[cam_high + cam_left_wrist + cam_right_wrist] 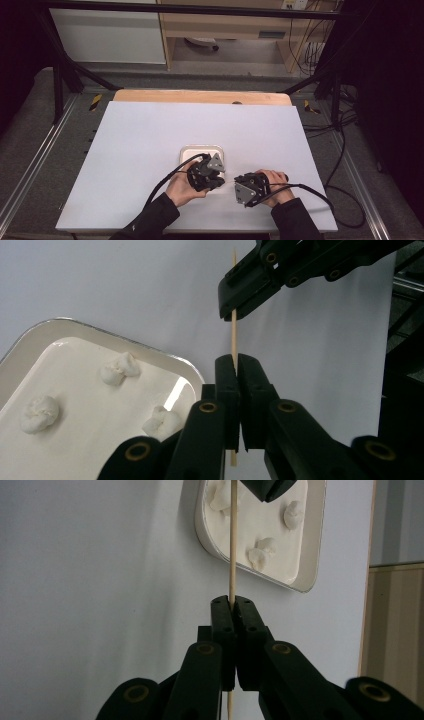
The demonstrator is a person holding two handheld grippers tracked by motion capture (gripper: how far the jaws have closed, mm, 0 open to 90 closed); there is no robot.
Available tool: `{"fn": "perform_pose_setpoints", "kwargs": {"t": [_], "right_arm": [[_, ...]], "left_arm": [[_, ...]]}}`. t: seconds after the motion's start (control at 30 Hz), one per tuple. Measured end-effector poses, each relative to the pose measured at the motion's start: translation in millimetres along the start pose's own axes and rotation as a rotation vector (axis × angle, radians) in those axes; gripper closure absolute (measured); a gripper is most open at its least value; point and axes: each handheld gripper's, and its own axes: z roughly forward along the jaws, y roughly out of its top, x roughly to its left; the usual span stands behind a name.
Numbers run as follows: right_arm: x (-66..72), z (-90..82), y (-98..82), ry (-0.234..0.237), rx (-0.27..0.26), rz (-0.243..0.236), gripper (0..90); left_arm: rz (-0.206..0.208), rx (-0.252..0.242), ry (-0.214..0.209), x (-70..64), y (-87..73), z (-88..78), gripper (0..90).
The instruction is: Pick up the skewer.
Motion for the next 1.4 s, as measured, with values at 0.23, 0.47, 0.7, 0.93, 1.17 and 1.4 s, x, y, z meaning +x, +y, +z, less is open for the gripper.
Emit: {"fn": "perform_pose_setpoints", "kwargs": {"t": [0.23, 0.47, 0.7, 0.93, 1.17, 1.4], "right_arm": [[1.0, 1.7, 0.5, 0.012, 0.04, -0.017, 89.3], [0.4, 3.6, 2.1, 0.016, 0.054, -0.039, 89.3], [0.2, 3.4, 4.0, 0.022, 0.066, -0.047, 89.3], [0.9, 2.4, 4.2, 0.021, 0.081, -0.057, 89.3], [2.1, 2.2, 4.9, 0.027, 0.076, -0.059, 89.3], [0.3, 1.0, 4.8, 0.007, 0.056, -0.036, 87.3]], "left_arm": [[0.001, 0.069, 0.026, 3.1, 0.0, -1.5, 76.4], [0.014, 0.193, -0.002, 5.3, 0.6, 8.1, 79.2], [0.016, 0.21, -0.015, 3.6, 2.1, 13.0, 86.9], [0.029, 0.234, -0.008, 1.7, 4.3, 17.4, 87.6], [0.07, 0.251, 0.016, -3.0, 4.2, 19.3, 88.9], [0.079, 0.235, 0.029, -2.3, 2.6, 14.0, 89.1]]}}
